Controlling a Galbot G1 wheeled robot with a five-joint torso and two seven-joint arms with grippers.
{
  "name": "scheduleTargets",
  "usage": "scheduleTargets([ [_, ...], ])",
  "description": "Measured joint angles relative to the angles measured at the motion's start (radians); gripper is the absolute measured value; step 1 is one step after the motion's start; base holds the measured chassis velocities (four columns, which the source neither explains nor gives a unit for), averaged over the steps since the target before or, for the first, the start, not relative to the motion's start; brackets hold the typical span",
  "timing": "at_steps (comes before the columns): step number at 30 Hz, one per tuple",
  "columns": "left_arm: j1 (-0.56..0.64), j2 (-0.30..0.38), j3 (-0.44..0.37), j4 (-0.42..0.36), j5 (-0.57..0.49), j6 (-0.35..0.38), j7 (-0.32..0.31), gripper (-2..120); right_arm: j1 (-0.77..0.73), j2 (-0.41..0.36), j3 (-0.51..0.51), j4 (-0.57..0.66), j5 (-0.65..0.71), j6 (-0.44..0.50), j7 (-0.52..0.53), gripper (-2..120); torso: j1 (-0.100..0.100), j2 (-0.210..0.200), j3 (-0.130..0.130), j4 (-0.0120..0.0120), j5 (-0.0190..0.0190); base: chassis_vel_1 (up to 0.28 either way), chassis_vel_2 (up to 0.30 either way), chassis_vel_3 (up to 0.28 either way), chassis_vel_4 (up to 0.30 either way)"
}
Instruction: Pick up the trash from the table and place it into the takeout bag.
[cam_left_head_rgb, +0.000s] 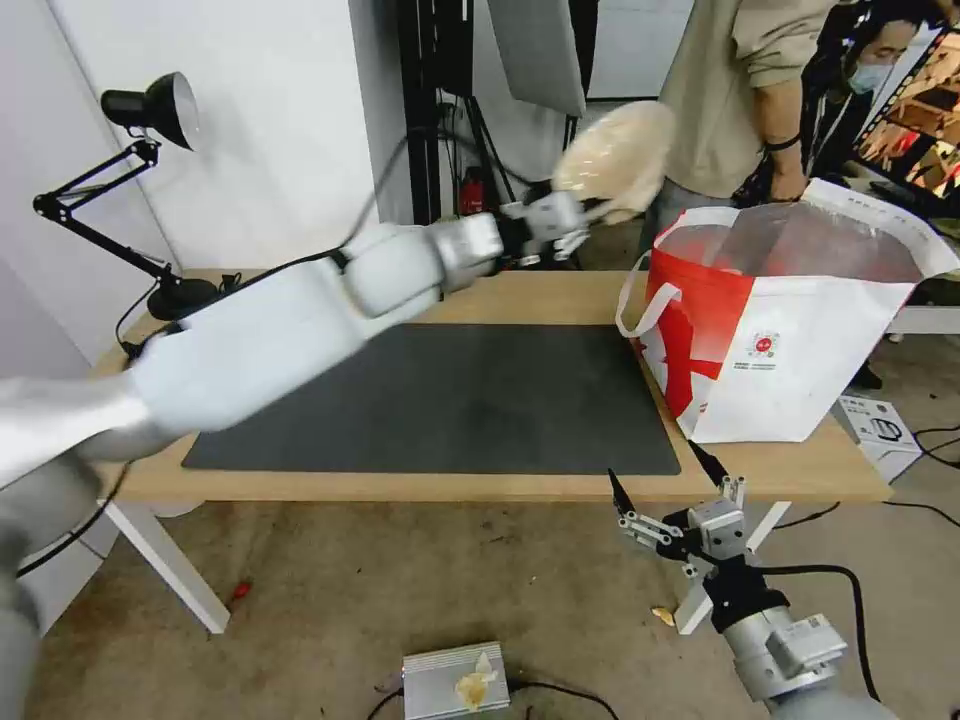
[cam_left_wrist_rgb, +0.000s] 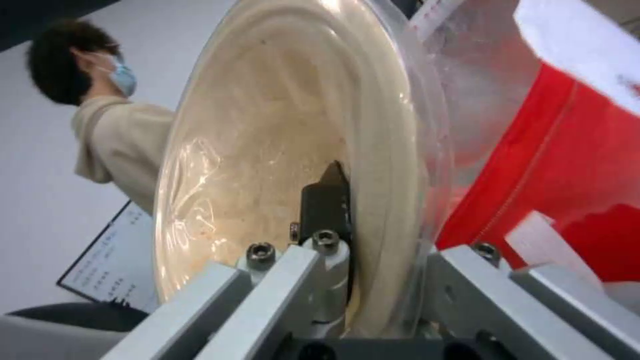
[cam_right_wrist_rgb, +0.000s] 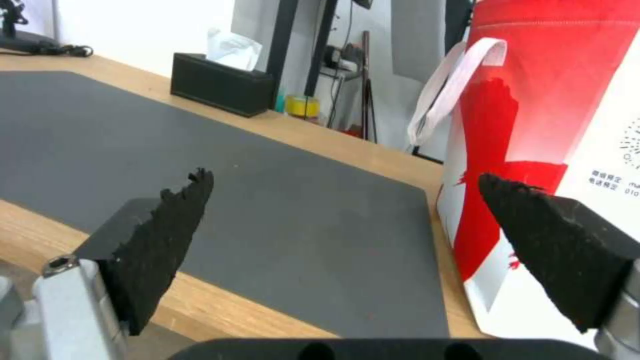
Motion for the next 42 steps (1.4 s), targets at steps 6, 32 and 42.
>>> scheduleTargets([
  [6,-0.006,-0.108,0.005,0.116,0.075,-0.021,0.024,1,0.000,0.000,0.000,0.000,0.000,0.000,0.000,100,0.000,0.000,0.000,0.0005,-0.0004,0.000,0.000,0.000,0.000],
  [32,-0.007,-0.431,-0.105,0.450,0.423,-0.150,0.154,1,0.000,0.000,0.000,0.000,0.000,0.000,0.000,100,0.000,0.000,0.000,0.0002,-0.0004,0.000,0.000,0.000,0.000],
  [42,-0.015,-0.434,-0.095,0.479,0.482,-0.153,0.173,1,0.000,0.000,0.000,0.000,0.000,0.000,0.000,100,0.000,0.000,0.000,0.0004,-0.0005,0.000,0.000,0.000,0.000],
])
